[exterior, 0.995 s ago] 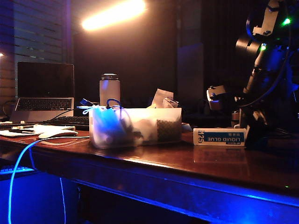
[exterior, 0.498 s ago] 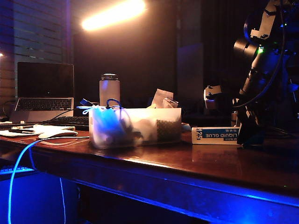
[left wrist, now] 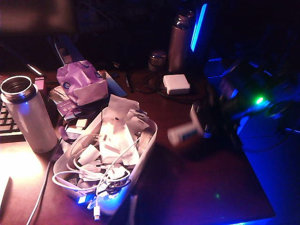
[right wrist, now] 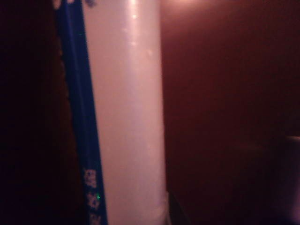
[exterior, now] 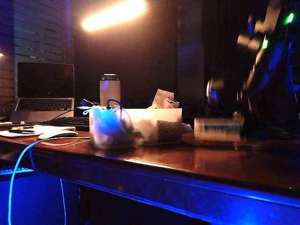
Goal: Pick up the liquid glue and place it into the translucent box.
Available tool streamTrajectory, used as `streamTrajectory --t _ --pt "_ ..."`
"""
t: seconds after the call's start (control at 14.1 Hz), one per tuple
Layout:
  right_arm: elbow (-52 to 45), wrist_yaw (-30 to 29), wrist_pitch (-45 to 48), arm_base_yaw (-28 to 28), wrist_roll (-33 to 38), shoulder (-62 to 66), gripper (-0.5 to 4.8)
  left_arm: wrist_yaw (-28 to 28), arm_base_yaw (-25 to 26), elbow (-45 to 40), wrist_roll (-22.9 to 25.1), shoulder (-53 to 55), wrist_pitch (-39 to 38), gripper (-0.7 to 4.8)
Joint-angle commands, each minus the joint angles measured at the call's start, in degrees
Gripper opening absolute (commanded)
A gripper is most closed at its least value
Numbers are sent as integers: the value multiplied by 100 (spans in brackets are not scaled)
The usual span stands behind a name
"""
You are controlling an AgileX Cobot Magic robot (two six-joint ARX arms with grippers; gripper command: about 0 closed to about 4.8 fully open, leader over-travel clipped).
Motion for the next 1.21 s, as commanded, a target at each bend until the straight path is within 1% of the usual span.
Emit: streamTrajectory --t 0.07,0.28,0.36,0.5,0.78,1.0,1.14,1.21 --pt "39 -31 573 9 70 -450 103 42 2 22 -24 -20 109 -3" --pt "109 -68 975 129 -7 -647 110 42 2 22 -48 -20 109 -3" --pt "190 -48 1108 337 -186 -643 116 44 2 22 -107 -20 109 -3" --pt "188 -50 1668 621 -240 -632 117 48 2 22 -107 -20 107 -3" --pt "216 -205 2570 984 -278 -527 134 146 2 22 -111 -20 107 -3" --pt "804 -356 2520 1106 -284 -46 139 149 2 20 -155 -20 103 -3" --pt "1268 -538 2511 1200 -291 380 139 146 2 20 -197 -20 107 -3" --pt "1408 -745 2514 1226 -297 573 139 146 2 20 -199 -20 105 -3"
